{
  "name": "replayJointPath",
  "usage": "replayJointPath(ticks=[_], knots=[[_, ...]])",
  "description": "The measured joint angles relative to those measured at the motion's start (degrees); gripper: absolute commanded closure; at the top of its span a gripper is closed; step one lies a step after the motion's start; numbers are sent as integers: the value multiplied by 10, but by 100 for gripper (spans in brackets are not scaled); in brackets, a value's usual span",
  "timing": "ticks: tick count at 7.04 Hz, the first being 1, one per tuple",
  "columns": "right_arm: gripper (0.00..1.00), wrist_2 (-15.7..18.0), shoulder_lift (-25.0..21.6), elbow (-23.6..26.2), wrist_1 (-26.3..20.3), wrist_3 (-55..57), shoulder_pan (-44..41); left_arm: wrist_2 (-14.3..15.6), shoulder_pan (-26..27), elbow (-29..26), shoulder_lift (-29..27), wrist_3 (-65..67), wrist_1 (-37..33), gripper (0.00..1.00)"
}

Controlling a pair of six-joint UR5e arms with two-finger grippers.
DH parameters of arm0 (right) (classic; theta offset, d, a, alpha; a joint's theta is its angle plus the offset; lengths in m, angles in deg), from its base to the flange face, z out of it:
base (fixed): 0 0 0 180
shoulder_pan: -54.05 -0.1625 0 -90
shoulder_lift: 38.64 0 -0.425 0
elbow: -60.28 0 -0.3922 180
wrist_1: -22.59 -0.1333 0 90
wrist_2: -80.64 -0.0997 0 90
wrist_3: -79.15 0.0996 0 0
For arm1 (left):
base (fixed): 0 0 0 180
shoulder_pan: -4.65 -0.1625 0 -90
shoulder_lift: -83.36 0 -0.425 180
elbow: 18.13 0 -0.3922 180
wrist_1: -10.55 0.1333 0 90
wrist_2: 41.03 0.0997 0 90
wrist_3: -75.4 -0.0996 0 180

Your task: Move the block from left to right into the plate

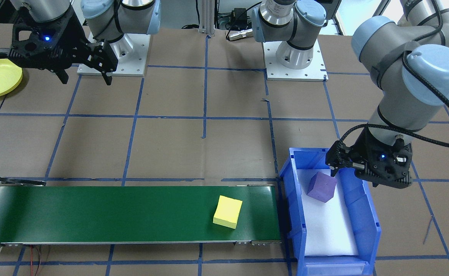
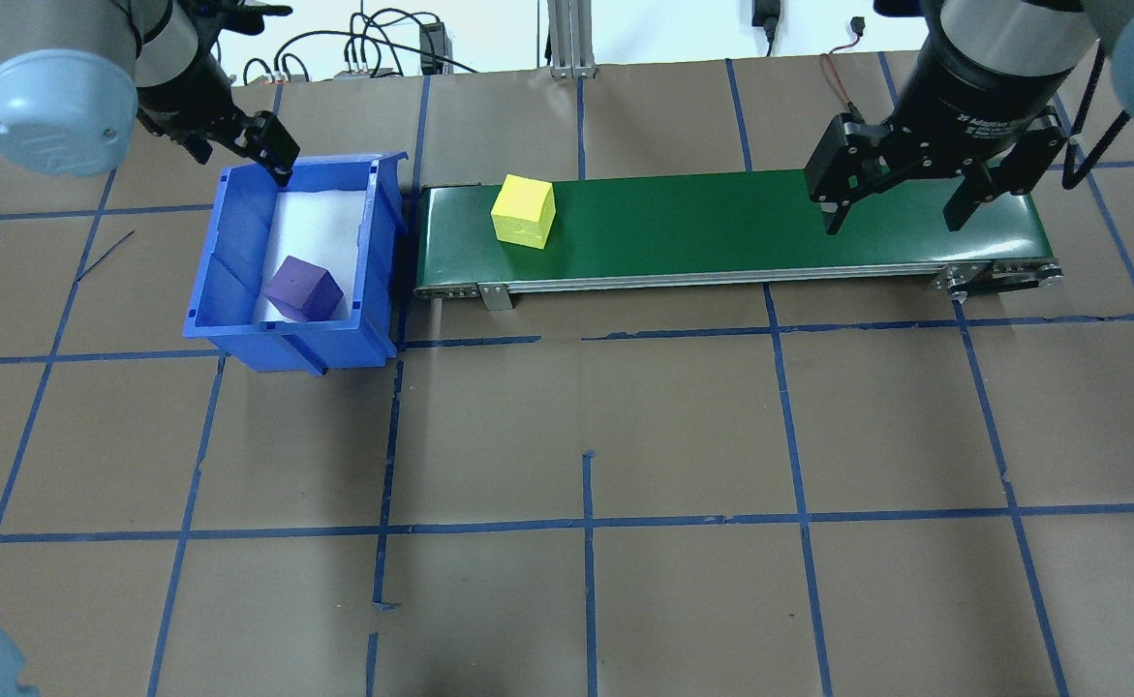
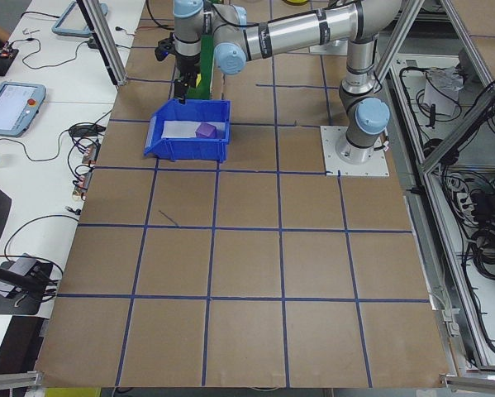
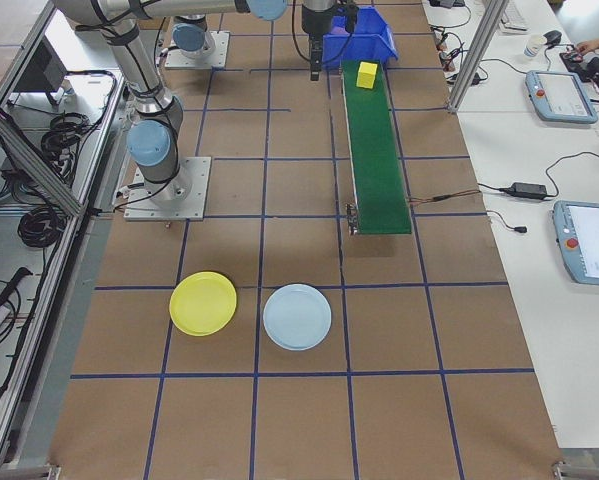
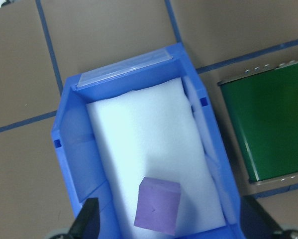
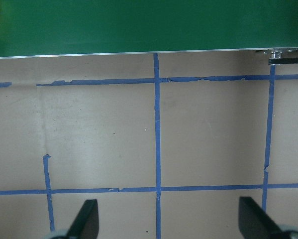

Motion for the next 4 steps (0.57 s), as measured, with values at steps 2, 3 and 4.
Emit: replayJointPath(ticks=[2,3,4], knots=[[0,-1,0,0,0,0,0,-3,-11,43,-9,-44,24,0],[0,-2,0,0,0,0,0,-14,-12,52,-15,-51,31,0],[0,-2,0,0,0,0,0,-29,-12,58,-20,-59,33,0]])
